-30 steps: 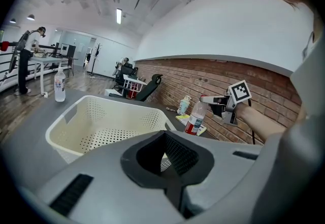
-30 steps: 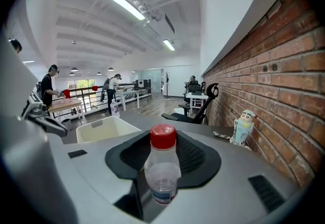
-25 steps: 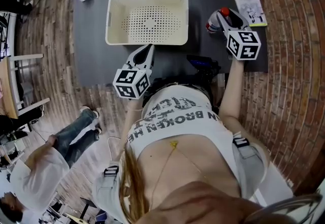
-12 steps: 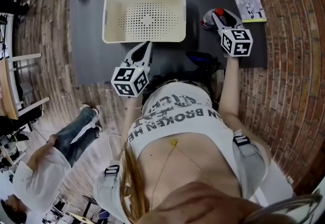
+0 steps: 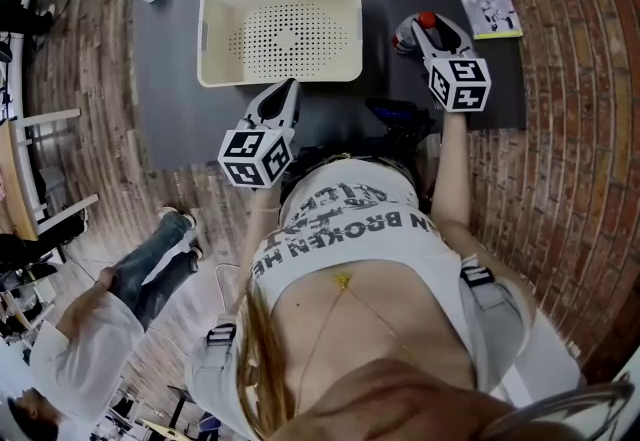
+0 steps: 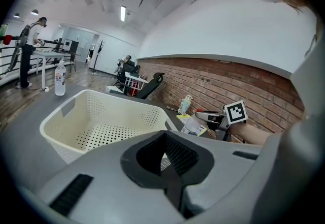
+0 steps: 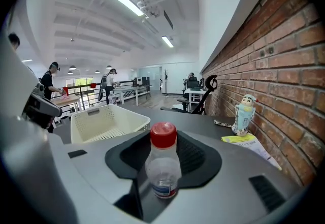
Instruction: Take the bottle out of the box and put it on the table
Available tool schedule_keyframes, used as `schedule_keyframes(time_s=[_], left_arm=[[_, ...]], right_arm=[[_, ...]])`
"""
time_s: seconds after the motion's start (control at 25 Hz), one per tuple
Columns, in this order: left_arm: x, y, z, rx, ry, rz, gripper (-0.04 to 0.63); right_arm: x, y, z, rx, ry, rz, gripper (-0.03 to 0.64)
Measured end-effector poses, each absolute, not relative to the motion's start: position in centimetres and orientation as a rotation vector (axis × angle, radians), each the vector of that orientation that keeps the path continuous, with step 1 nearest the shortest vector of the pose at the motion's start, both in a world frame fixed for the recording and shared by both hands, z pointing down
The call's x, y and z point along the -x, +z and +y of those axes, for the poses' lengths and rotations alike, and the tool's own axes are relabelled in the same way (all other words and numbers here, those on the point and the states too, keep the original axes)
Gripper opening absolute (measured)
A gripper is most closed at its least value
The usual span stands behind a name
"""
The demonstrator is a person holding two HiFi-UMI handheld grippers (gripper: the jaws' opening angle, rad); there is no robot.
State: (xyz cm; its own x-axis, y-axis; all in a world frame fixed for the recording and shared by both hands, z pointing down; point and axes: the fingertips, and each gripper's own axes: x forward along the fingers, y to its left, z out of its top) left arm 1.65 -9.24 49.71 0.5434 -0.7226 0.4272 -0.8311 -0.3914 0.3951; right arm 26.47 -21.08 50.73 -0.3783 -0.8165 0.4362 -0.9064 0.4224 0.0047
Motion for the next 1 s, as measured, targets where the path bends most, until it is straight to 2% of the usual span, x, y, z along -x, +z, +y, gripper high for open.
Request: schedule_keyframes(time_s=[1.0], left_arm=[[-1.26,49.72,-9.42,-2.181,0.231,-1.254,0.000]], right_arm=[[-26.46,50.89,-21.12,-1.513,0.373,-2.371,0.155]])
